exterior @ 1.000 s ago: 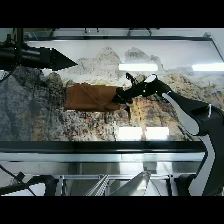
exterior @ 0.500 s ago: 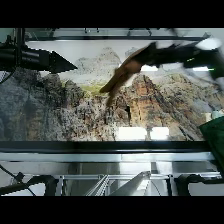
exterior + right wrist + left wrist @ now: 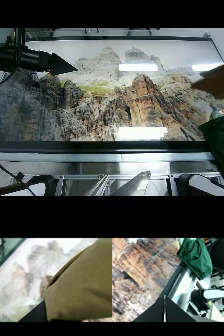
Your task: Fold the shirts.
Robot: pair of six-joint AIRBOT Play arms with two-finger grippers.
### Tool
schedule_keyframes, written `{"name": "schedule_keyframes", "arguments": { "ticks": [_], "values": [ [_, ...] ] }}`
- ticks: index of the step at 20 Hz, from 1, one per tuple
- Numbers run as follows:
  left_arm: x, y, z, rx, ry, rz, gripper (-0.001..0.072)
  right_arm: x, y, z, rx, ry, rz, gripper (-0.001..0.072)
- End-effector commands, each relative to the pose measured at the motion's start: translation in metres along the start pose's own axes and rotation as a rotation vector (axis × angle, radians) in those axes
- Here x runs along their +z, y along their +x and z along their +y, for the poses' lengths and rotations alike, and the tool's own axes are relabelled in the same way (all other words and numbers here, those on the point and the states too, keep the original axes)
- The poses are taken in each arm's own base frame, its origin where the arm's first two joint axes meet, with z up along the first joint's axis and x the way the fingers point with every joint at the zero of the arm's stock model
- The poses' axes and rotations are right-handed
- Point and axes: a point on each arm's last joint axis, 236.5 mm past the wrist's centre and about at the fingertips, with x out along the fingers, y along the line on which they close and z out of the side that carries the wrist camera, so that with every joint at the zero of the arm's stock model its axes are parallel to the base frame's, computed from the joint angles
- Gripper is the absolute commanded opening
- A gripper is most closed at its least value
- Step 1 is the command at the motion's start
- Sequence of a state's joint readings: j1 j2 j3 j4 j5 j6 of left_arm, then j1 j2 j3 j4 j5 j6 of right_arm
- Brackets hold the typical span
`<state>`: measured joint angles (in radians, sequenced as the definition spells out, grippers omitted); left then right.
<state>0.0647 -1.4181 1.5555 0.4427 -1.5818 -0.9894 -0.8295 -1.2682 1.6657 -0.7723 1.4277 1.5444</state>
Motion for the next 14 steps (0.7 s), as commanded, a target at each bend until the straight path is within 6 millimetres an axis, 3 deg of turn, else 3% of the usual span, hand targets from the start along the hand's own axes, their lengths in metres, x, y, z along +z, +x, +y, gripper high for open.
{"name": "schedule_keyframes", "arguments": {
  "ticks": [1,2,3,6,8,10,12,14],
  "values": [
    [0.003,0.0,0.002,0.009,0.002,-0.012,0.0016,-0.029,-0.046,-0.086,-0.192,0.125,0.16,0.0014],
    [0.003,0.0,0.002,0.009,0.005,-0.012,0.0016,-0.052,-0.066,-0.116,-0.321,0.178,0.254,0.0014],
    [0.003,0.0,0.002,0.009,0.012,-0.012,0.0016,-0.062,-0.089,-0.147,-0.48,0.256,0.259,0.0013],
    [0.002,0.0,0.002,0.008,0.04,-0.01,0.0016,-0.074,-0.168,-0.193,-0.836,0.4,0.132,0.0012],
    [0.003,0.0,0.002,0.009,0.063,-0.012,0.0016,-0.085,-0.181,-0.202,-0.874,0.416,0.138,0.0013],
    [0.003,0.0,0.003,0.011,0.066,-0.014,0.0016,-0.111,-0.181,-0.216,-0.877,0.495,0.185,0.0013],
    [0.003,0.0,0.002,0.009,0.066,-0.011,0.0016,-0.153,-0.173,-0.238,-0.9,0.613,0.285,0.0014],
    [0.002,0.0,0.002,0.006,0.065,-0.008,0.0016,-0.207,-0.182,-0.267,-1.026,0.776,0.399,0.0014]
  ]
}}
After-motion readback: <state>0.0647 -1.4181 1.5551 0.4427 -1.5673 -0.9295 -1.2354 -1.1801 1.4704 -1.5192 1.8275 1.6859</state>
